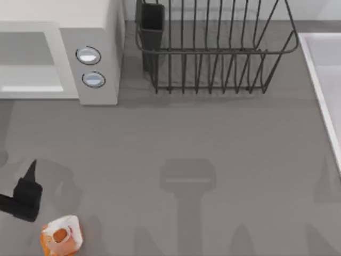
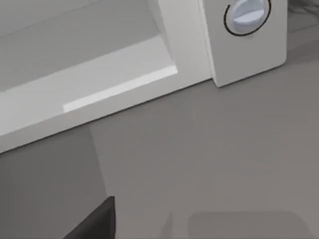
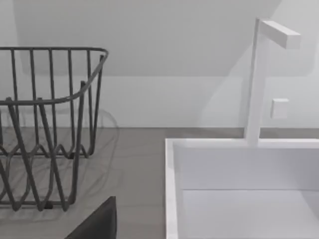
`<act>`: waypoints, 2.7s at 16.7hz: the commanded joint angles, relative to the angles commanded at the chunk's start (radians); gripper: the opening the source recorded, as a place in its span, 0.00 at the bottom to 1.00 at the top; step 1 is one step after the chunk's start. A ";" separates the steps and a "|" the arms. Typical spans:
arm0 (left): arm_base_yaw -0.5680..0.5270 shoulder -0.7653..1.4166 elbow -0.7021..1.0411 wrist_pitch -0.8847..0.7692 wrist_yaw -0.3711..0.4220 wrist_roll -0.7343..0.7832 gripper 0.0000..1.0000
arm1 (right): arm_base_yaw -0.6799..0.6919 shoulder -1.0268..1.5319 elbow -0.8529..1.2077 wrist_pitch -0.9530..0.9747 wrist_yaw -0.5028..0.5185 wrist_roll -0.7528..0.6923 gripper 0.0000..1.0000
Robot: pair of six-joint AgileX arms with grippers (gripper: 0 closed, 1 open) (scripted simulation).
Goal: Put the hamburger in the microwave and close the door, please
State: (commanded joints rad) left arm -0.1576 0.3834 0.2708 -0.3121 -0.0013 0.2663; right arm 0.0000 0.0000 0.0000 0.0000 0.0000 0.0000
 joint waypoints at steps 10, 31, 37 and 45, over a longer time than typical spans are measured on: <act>-0.228 0.895 0.424 -0.527 -0.004 0.417 1.00 | 0.000 0.000 0.000 0.000 0.000 0.000 1.00; -0.284 1.223 0.343 -0.260 -0.004 0.529 1.00 | 0.000 0.000 0.000 0.000 0.000 0.000 1.00; -0.284 1.225 0.342 -0.257 -0.004 0.529 0.85 | 0.000 0.000 0.000 0.000 0.000 0.000 1.00; -0.284 1.225 0.342 -0.257 -0.004 0.529 0.25 | 0.000 0.000 0.000 0.000 0.000 0.000 1.00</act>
State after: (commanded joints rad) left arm -0.4419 1.6083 0.6127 -0.5695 -0.0052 0.7954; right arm 0.0000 0.0000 0.0000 0.0000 0.0000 0.0000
